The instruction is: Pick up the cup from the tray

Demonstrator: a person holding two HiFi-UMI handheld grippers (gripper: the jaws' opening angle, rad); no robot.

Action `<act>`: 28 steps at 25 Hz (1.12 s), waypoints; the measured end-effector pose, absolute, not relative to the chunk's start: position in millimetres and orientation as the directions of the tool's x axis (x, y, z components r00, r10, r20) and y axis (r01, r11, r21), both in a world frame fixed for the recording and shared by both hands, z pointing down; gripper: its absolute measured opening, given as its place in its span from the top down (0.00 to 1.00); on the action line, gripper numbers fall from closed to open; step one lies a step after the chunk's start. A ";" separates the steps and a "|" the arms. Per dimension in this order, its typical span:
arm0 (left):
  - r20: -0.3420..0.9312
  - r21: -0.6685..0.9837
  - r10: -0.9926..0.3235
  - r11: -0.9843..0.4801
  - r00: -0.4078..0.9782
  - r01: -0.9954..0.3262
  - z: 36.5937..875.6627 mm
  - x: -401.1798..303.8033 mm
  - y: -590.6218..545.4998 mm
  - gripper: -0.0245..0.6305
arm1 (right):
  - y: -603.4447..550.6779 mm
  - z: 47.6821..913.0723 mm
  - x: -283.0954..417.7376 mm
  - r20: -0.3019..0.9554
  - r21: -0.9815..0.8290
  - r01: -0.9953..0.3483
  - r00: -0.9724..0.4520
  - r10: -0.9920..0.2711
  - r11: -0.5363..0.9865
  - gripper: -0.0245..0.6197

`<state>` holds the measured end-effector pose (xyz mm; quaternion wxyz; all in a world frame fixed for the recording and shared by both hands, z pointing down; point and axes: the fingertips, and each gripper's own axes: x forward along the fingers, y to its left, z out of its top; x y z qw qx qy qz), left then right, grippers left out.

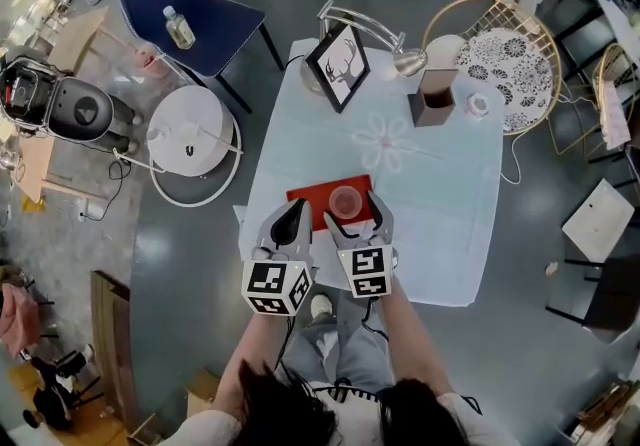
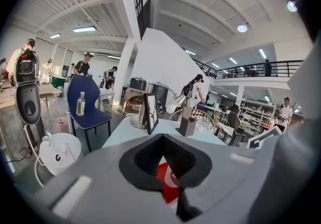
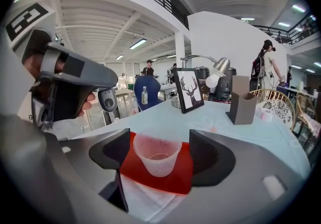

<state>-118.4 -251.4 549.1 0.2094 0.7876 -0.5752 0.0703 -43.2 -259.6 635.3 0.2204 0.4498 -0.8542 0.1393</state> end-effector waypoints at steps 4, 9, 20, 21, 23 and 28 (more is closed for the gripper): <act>0.348 0.251 -0.878 -0.251 0.329 -0.935 550.6 -117.1 -258.9 0.96 | -263.0 645.0 -47.2 0.520 -0.049 -0.826 -0.502 -0.692 0.562 0.37; 0.352 0.254 -0.876 -0.250 0.331 -0.934 554.2 -115.4 -260.9 0.96 | -263.6 659.1 -42.1 0.557 -0.043 -0.845 -0.463 -0.690 0.532 0.39; 0.354 0.249 -0.875 -0.254 0.332 -0.935 552.0 -115.5 -260.6 0.96 | -260.9 652.5 -48.0 0.555 -0.031 -0.829 -0.479 -0.680 0.558 0.43; 0.352 0.247 -0.875 -0.256 0.333 -0.935 551.0 -115.4 -260.4 0.96 | -261.0 650.4 -48.0 0.550 -0.030 -0.830 -0.479 -0.684 0.558 0.43; 0.350 0.244 -0.875 -0.260 0.335 -0.934 548.1 -115.4 -260.1 0.96 | -261.9 644.3 -46.9 0.537 -0.024 -0.833 -0.476 -0.696 0.552 0.43; 0.343 0.237 -0.874 -0.275 0.345 -0.932 543.7 -109.9 -259.4 0.96 | -263.7 633.1 -35.6 0.516 -0.007 -0.848 -0.456 -0.725 0.530 0.43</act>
